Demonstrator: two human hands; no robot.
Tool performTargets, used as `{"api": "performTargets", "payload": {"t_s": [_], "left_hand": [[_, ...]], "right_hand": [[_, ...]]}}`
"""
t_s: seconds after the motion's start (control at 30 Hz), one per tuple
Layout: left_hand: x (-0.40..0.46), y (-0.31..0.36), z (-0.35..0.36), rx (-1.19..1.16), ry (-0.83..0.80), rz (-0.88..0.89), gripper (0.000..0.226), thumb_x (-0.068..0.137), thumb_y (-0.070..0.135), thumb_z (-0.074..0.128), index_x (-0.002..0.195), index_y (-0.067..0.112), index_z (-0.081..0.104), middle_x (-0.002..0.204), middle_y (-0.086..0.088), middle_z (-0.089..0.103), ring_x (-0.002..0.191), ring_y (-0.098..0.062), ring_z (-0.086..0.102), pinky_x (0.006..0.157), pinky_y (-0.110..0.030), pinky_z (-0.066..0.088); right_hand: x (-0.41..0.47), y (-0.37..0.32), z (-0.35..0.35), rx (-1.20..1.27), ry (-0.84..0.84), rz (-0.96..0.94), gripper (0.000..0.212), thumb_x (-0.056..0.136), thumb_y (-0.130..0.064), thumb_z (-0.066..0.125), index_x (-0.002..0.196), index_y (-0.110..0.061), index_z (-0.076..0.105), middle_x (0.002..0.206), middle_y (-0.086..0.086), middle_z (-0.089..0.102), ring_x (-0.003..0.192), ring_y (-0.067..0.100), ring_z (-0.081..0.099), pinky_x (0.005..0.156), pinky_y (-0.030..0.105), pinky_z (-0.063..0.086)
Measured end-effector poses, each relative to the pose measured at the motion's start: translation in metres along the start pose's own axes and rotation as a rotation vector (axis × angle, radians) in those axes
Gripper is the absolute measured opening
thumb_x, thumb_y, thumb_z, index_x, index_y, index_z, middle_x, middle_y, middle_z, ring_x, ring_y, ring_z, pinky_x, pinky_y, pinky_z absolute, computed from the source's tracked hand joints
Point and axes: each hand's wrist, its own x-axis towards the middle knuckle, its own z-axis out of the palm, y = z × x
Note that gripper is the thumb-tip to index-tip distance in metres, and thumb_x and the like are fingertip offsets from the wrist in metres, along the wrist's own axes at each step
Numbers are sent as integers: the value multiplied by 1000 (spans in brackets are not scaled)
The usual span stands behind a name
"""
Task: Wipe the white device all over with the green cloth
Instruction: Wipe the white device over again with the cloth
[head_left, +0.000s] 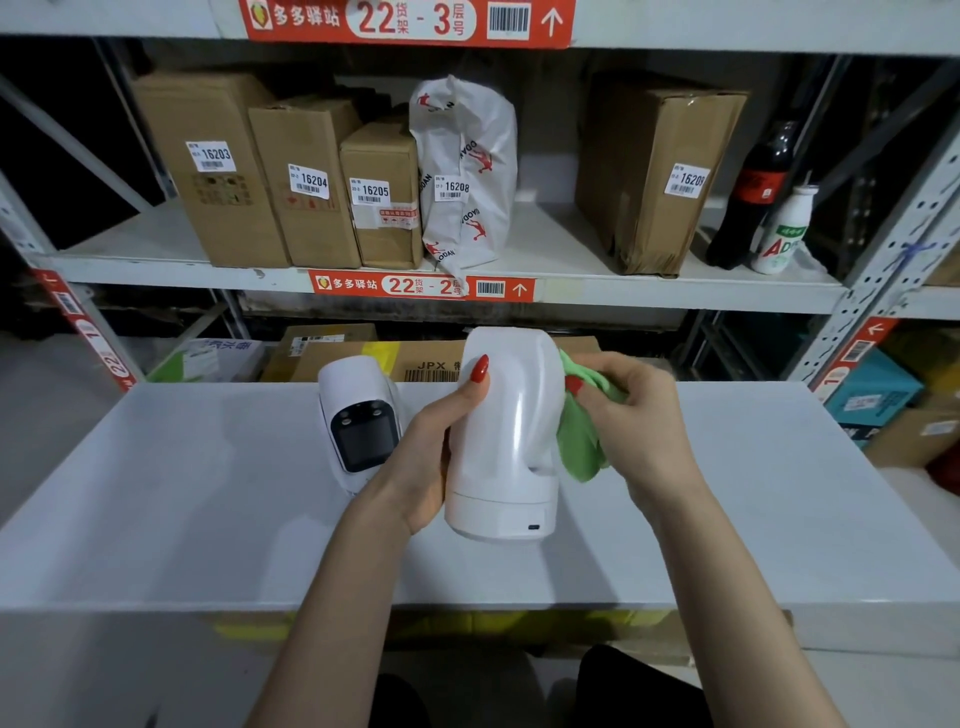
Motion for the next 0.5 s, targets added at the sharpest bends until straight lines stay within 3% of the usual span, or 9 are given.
{"api": "performTargets", "payload": {"t_s": [0.17,0.33,0.43,0.5], "left_hand": [[0,0,-1,-18,31,-9,21,86,42,58,94,27,70,89,3,78,79,-14,75,79,-38,55],[-3,1,2,25,22,-28,28,96,36,52,78,28,73,79,5,77,68,-10,74,72,-36,53],[-4,1,5,37,13,-25,22,96,36,51,85,29,69,77,6,77,67,-9,73,73,-36,53],[-4,1,5,34,9,-19,20,96,37,51,89,29,68,78,6,77,69,-10,74,73,-36,54]], "right_hand": [[-1,-5,1,92,89,-59,33,85,10,56,88,-17,74,94,-2,74,90,12,68,81,26,55],[3,7,4,-117,87,-22,25,84,2,60,89,-16,76,83,-5,72,74,15,62,60,22,44],[0,3,5,-137,138,-81,29,83,5,58,90,-17,75,86,-8,72,80,9,65,70,21,49],[-3,-4,6,-117,144,-145,32,83,7,58,93,-18,75,93,-8,72,87,2,65,78,13,49]]}}
